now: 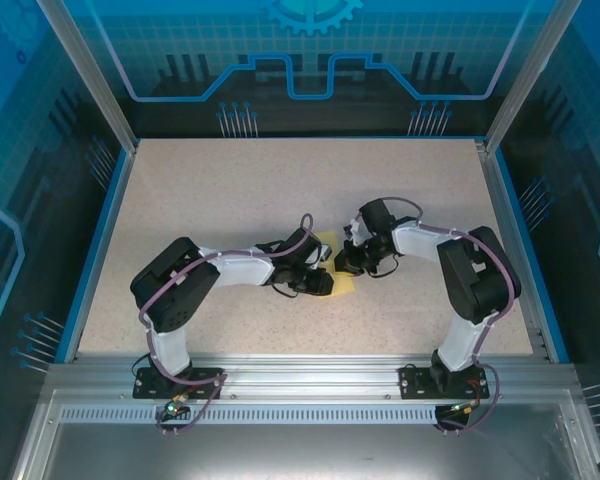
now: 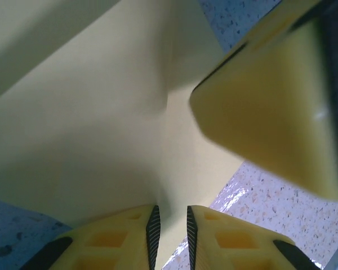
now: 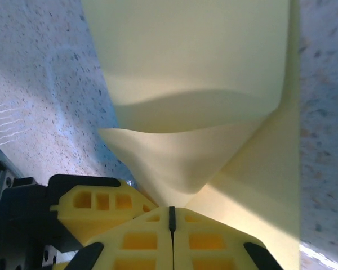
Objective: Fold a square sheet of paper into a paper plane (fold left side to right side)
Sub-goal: Fold the triangle a second time at the center of the table.
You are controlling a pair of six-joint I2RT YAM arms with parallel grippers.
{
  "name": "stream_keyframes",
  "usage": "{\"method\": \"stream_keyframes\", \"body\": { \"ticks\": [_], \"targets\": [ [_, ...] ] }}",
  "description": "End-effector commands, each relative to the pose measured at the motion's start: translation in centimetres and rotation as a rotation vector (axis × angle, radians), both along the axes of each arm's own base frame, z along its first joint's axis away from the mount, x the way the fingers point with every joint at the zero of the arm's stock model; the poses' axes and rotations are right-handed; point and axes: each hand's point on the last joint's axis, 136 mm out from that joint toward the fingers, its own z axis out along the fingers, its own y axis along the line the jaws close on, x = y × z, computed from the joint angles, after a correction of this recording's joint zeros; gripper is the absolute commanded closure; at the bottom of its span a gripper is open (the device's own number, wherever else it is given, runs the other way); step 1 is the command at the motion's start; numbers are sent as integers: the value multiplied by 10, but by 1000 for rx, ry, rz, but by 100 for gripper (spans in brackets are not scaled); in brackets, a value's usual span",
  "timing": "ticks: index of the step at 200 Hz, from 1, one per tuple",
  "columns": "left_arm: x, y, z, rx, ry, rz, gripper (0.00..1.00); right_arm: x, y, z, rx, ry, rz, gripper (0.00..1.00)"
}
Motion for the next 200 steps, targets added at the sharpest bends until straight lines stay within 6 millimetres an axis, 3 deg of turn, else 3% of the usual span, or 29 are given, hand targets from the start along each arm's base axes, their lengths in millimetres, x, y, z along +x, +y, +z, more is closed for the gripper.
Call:
{"method": "stream_keyframes", "body": {
  "ticks": [1,66,106,149,200],
  "targets": [
    [-23,22,-27,138,67,-17,75,-7,16,-6,37,29,23,95],
    [-24,27,-30,176,57,-13,77,-11,26,-15,28,54,48,95],
    [-25,31,-32,189,57,-11,77,-11,19,-32,-62,70,57,94],
    [-31,37,-36,203,66,-11,78,9,-5,-43,-167,22,29,94],
    [-37,43,-42,207,80,-4,78,42,-25,-35,-191,-29,-6,94]
  ]
}}
